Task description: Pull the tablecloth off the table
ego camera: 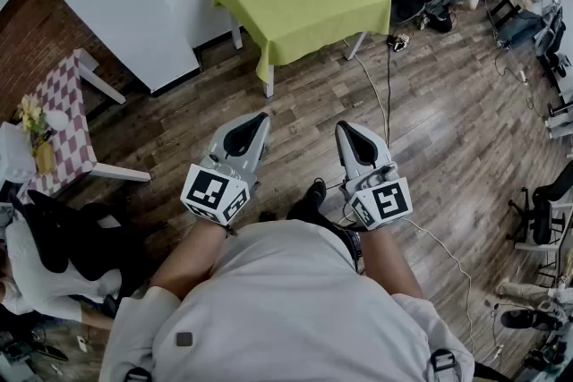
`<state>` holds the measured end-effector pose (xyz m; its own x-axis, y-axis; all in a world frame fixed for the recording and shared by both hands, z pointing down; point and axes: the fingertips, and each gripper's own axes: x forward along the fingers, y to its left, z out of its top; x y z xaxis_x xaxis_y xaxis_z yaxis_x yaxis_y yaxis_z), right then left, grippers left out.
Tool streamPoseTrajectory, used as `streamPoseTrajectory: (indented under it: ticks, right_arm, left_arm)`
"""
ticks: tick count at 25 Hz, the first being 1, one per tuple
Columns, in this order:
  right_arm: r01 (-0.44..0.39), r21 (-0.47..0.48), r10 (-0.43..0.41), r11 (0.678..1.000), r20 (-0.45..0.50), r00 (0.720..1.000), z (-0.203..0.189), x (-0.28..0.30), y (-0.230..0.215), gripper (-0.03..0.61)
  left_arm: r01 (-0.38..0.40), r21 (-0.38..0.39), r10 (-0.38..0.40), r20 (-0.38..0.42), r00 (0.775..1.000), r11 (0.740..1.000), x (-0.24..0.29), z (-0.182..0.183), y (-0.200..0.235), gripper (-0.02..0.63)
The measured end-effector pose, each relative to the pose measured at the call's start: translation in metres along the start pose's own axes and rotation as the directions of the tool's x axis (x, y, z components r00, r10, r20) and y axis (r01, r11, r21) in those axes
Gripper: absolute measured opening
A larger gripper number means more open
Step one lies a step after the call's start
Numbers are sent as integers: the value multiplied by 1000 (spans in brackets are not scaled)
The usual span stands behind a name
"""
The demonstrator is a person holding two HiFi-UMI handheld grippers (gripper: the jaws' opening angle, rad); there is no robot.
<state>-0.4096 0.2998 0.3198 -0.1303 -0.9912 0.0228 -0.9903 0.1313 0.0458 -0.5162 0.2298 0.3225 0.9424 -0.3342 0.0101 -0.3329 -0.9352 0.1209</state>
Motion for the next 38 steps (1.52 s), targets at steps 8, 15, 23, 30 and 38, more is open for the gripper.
streamPoseTrajectory:
  ticks: [8,15,23,30,38]
  right_arm:
    - [16,5,-16,1000,-7,1000,-9,4,-52,9]
    - [26,20,-25,999,-11,1000,-22,1,-126,11]
    - [-13,42,14,999,-16,1000,-30,-4,-217,11]
    - [-17,65,19,998,-29,999,-35,-3,-266,11]
    - [0,69,4,998,-57,998,-48,22,-305,11]
  left_arm:
    - [-16,-4,16,-18,1000,1000,50,-8,3,3]
    - [-17,3,17,-35,999,1000,125,-17,-6,3]
    - [-20,32,20,-23,1000,999,224,-8,-34,3]
    - [-5,30,7,-46,999,1000,273,-14,-45,3]
    - [-6,2,6,-40,999,1000,321,-21,-15,3]
